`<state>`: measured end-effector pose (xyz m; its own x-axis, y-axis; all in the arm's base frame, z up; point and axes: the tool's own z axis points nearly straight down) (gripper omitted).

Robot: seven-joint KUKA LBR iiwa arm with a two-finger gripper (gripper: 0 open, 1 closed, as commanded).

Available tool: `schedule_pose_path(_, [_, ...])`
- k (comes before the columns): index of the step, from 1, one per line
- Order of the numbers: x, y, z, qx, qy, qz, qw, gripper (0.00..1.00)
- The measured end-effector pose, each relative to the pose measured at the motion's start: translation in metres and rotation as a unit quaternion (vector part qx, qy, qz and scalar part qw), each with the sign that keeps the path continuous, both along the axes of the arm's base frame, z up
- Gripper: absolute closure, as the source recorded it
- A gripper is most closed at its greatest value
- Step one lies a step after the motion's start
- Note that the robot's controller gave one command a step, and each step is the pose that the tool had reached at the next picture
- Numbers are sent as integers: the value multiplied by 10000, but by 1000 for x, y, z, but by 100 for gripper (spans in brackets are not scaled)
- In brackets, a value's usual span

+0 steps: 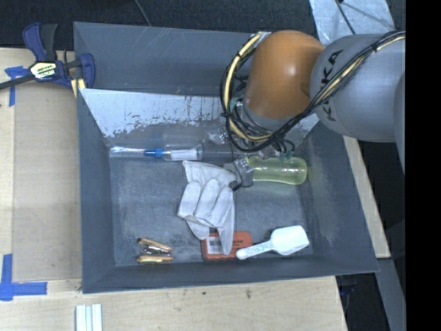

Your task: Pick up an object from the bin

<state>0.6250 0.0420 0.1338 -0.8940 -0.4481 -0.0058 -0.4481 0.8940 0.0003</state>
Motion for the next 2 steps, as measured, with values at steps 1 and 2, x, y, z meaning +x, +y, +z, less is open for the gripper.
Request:
schedule_pose_path(1, [1,-2,24,-13,-2,887,9961,0])
schedule_pose_path(2, [2,16,-58,-22,6,2053,9787,0])
